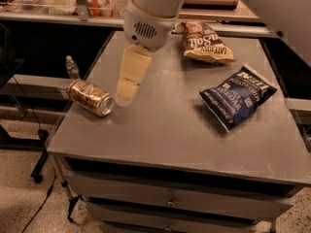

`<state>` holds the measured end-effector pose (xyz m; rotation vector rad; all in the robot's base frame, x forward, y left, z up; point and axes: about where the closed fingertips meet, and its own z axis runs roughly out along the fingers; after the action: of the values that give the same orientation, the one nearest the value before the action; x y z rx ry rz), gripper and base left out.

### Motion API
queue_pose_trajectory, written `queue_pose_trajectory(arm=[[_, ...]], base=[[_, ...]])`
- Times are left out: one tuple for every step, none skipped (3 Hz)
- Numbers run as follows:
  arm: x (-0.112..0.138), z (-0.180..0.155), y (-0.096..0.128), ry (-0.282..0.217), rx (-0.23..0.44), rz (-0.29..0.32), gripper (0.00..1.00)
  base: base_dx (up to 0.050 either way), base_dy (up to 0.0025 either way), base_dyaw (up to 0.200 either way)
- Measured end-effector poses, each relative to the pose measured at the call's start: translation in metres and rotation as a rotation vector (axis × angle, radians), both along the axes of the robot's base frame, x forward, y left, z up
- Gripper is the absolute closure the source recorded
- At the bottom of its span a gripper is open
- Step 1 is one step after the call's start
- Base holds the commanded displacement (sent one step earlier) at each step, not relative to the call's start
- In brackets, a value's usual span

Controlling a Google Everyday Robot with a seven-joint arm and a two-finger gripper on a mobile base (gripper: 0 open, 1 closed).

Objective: Place orange can upright

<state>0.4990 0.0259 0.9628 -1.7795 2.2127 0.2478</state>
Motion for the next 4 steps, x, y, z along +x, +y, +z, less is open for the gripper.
queue_pose_trajectory(arm=[[0.012,-0.022,0.027,0.029,-0.004,-0.077,0.0],[0.023,-0.043,0.044,0.064,0.01,-0.181,0.0],[0.034,-0.054,0.058,0.082,0.038,-0.253,0.0],[0.042,-0.059,0.073,0.072,0.02,-0.301,0.0]], base=[[0.0,0.0,0.0],[0.0,0.0,0.0],[0.0,0.0,0.0],[0.0,0.0,0.0]])
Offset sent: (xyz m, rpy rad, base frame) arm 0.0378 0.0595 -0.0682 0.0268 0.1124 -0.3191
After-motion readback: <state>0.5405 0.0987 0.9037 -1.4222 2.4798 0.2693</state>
